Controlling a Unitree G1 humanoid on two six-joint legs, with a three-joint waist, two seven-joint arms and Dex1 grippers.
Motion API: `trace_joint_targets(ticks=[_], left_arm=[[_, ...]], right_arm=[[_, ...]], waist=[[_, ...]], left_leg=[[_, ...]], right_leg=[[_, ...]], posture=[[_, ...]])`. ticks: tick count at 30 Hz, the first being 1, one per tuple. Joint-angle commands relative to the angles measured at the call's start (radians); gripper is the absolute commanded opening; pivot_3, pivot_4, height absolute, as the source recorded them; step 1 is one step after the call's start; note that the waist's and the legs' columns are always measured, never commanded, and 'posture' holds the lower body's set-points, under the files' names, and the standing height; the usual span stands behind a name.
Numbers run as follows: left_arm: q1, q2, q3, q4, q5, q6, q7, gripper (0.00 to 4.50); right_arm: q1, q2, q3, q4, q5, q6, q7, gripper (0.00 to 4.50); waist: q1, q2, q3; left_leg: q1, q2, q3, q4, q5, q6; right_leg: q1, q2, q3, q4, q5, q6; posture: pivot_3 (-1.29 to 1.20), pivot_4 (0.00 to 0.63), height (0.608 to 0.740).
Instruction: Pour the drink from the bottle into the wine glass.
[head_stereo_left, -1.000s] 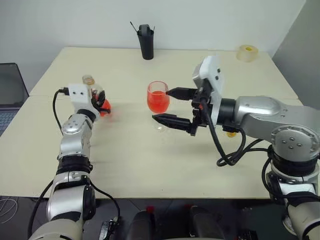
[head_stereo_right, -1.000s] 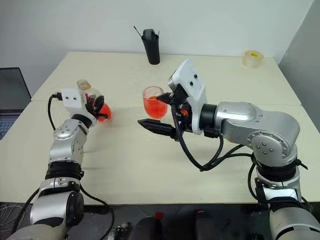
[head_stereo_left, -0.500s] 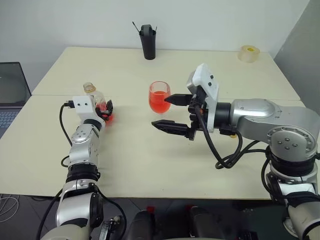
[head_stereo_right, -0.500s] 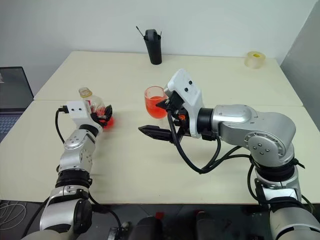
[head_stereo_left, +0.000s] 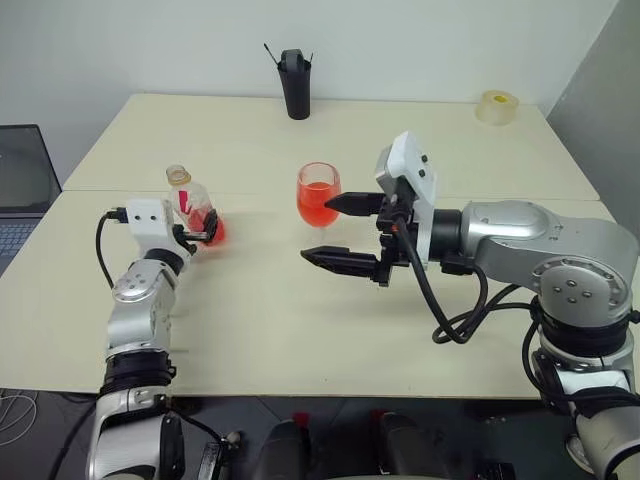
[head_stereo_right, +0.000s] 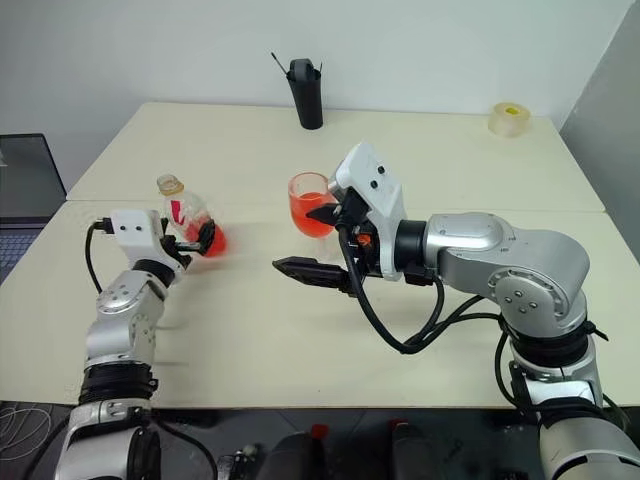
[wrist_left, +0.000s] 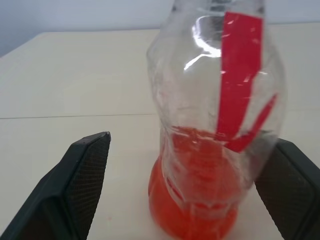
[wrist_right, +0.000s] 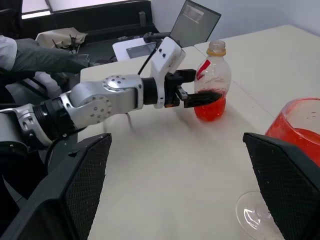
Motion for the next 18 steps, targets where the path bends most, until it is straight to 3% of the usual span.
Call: trace_joint_targets(ticks=[1, 9, 13, 18], left_arm=[[0.048, 0.047, 0.031, -0.111, -0.059, 0.066, -0.074, 4.48], [0.128, 0.172, 0.13, -0.286, -0.209, 0.238, -0.201, 4.48], [0.184, 0.36, 0.22, -0.455, -0.384, 0.414, -0.39, 4.48], [0.182, 0.58, 0.297, -0.465, -0.52, 0.506, -0.651, 4.48]], right_arm=[[0.003, -0.015, -0.007, -0.03, -0.008, -0.028, 0.028, 4.5], [0.015, -0.064, -0.022, -0.02, -0.024, -0.027, 0.076, 4.5], [0.033, -0.151, -0.074, -0.01, -0.013, -0.03, 0.126, 4.5], [0.053, -0.323, -0.235, 0.049, 0.01, -0.044, 0.223, 4.5]], waist=[[0.0, 0.0, 0.0], [0.001, 0.0, 0.0], [0.0, -0.001, 0.001], [0.004, 0.001, 0.002]], left_leg=[[0.0, 0.0, 0.0, 0.0, 0.0, 0.0], [0.0, 0.0, 0.0, 0.0, -0.001, 0.001], [0.0, 0.001, 0.0, -0.001, -0.001, 0.001], [0.001, -0.001, 0.0, -0.001, -0.001, 0.002]], right_leg=[[0.0, 0.0, 0.0, 0.0, 0.0, 0.0], [0.0, 0.0, 0.0, -0.001, 0.0, 0.0], [0.0, 0.0, 0.0, -0.001, 0.0, 0.0], [0.001, 0.002, 0.0, -0.004, -0.001, 0.0]], posture=[[0.0, 0.15, 0.74], [0.0, 0.15, 0.74], [0.0, 0.15, 0.74], [0.0, 0.15, 0.74]])
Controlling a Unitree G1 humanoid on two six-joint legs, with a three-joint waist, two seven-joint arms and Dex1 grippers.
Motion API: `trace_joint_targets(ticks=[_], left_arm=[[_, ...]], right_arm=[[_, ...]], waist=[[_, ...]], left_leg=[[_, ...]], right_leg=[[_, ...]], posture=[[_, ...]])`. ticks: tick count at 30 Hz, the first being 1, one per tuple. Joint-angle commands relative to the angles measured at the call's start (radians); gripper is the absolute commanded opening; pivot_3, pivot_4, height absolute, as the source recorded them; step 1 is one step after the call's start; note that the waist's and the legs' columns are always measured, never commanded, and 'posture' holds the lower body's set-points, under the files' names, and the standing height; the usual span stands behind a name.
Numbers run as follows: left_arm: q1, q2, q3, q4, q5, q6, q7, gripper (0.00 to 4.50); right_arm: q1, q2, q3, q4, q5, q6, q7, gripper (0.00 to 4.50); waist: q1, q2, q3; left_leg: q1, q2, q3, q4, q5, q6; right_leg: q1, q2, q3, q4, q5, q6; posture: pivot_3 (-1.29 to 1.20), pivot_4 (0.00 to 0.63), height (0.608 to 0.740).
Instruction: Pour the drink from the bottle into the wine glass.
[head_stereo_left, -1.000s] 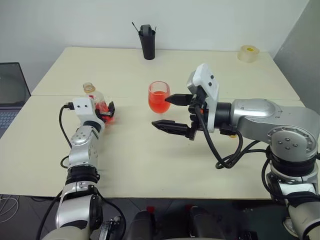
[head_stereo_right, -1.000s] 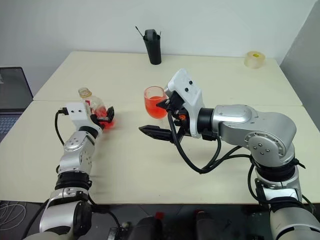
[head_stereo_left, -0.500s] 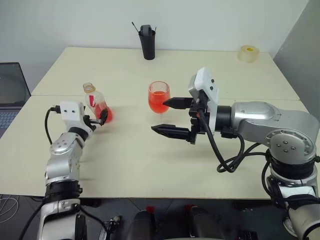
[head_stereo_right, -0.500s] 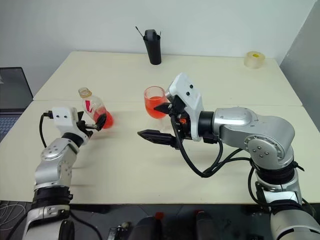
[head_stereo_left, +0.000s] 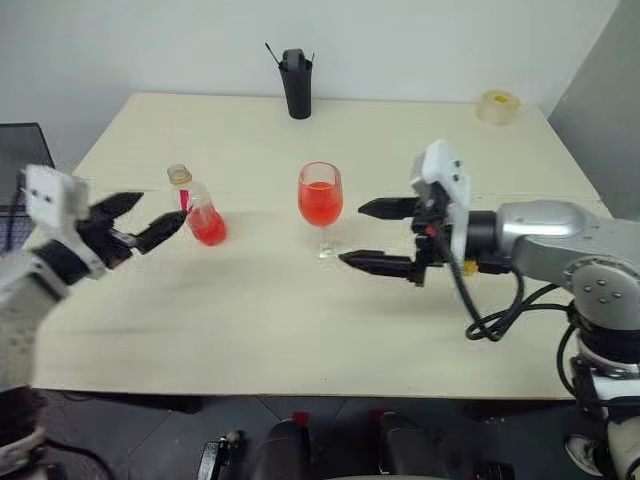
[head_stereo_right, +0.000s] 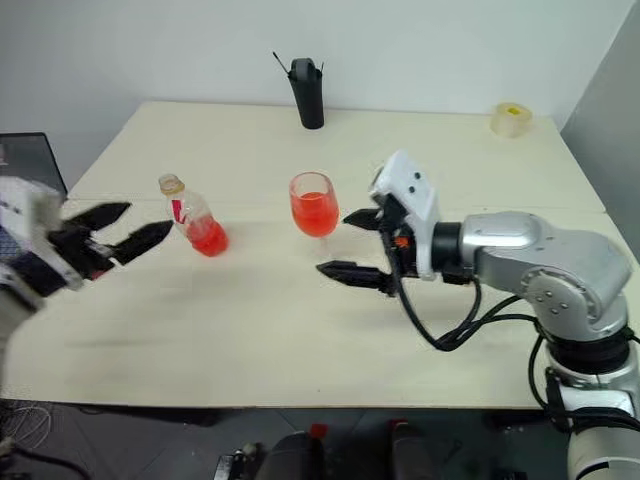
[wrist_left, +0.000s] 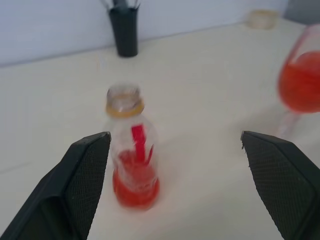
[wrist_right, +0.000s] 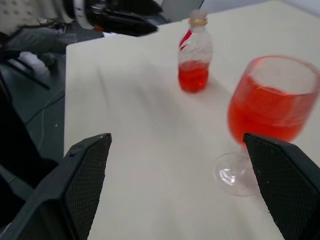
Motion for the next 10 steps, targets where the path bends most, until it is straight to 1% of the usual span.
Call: trace_joint_targets(ticks=[1, 3, 5, 8, 10], left_arm=[[-0.017, 0.125, 0.056, -0.004, -0.079, 0.051, -0.183, 4.48], [-0.031, 0.198, 0.045, 0.037, -0.059, 0.032, -0.264, 4.48], [-0.044, 0.231, 0.029, 0.093, -0.052, 0.024, -0.318, 4.48], [-0.061, 0.262, -0.019, 0.164, -0.012, -0.02, -0.384, 4.48], [-0.087, 0.26, -0.052, 0.19, -0.003, -0.034, -0.414, 4.48]], right_arm=[[0.025, -0.151, -0.151, 0.062, -0.011, -0.043, 0.111, 4.5], [0.066, -0.276, -0.188, 0.119, -0.057, -0.094, 0.22, 4.5], [0.101, -0.348, -0.179, 0.155, -0.09, -0.145, 0.3, 4.5], [0.141, -0.398, -0.173, 0.208, -0.136, -0.221, 0.379, 4.5], [0.152, -0.402, -0.173, 0.228, -0.152, -0.249, 0.403, 4.5]], waist=[[0.002, 0.0, 0.0], [0.005, 0.0, 0.001], [0.004, 0.002, 0.002], [-0.006, 0.004, 0.002], [-0.01, 0.004, 0.002]], left_leg=[[0.001, 0.0, 0.0, 0.0, 0.0, 0.0], [0.001, 0.0, -0.001, 0.0, 0.0, 0.0], [0.001, 0.0, 0.0, -0.001, 0.0, 0.001], [0.006, 0.0, 0.003, -0.003, -0.001, 0.001], [0.008, 0.0, 0.004, -0.003, -0.001, 0.001]], right_leg=[[0.001, 0.0, 0.0, -0.001, 0.0, 0.0], [0.003, 0.0, -0.001, -0.003, 0.0, 0.0], [0.004, 0.0, -0.001, -0.005, 0.0, 0.001], [0.006, 0.002, 0.001, -0.005, -0.001, 0.0], [0.006, 0.004, 0.003, -0.004, -0.001, 0.0]], posture=[[0.0, 0.15, 0.74], [0.0, 0.15, 0.74], [0.0, 0.15, 0.74], [0.0, 0.15, 0.74], [0.0, 0.15, 0.74]])
